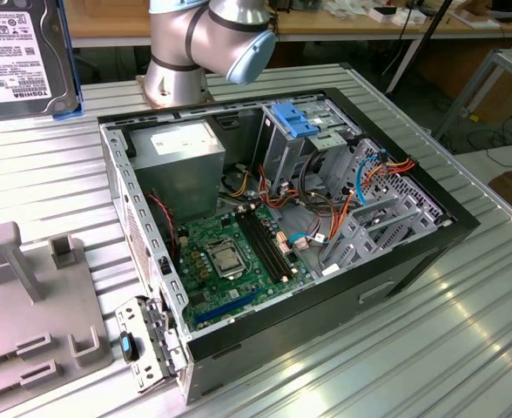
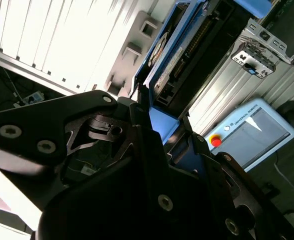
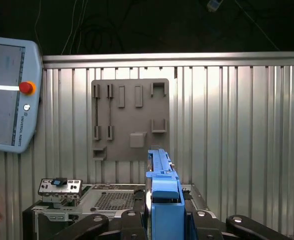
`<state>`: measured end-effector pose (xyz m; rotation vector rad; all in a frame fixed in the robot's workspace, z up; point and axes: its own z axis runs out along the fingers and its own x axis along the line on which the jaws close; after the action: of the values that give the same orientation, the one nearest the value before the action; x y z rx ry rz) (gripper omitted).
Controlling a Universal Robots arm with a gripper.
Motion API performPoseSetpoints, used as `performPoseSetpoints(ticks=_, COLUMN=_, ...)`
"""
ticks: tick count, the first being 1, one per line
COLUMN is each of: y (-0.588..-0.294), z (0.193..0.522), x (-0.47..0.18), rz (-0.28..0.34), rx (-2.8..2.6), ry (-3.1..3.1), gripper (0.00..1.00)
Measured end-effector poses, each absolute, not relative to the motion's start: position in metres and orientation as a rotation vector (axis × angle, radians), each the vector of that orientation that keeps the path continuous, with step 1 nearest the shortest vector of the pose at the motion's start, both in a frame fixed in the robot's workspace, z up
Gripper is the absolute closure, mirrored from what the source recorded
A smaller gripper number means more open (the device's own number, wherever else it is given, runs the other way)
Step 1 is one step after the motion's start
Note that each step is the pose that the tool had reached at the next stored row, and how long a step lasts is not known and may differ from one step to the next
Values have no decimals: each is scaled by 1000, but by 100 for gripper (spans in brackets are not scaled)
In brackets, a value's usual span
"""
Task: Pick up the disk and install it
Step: 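Pick up the disk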
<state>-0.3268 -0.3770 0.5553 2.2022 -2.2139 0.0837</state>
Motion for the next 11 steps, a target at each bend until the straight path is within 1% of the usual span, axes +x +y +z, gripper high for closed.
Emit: performPoseSetpoints(ticks=11, y=-377, z=555, x=-309, rz=84, rx=2202, ry=-2214, gripper=63)
